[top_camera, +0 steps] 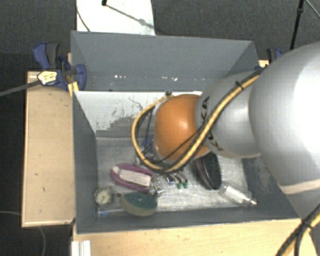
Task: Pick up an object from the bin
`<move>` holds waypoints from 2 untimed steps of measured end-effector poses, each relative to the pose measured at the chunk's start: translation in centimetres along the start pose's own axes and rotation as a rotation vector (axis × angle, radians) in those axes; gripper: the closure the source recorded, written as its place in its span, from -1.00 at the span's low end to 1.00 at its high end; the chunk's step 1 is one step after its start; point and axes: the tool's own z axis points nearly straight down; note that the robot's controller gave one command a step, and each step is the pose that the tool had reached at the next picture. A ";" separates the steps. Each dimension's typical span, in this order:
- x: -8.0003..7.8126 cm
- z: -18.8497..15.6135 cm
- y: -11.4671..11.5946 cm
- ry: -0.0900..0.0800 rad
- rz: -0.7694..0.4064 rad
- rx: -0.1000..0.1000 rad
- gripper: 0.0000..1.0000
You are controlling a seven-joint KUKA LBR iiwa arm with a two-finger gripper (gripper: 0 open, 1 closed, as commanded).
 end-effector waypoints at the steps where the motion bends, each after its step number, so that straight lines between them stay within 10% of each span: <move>1: -0.3 -0.3 -0.3 -0.009 0.011 -0.001 1.00; 2: -1.6 -9.0 6.2 -0.011 -0.257 0.013 1.00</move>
Offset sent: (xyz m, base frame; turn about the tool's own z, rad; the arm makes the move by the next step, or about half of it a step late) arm 0.0000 0.0000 0.0000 0.0000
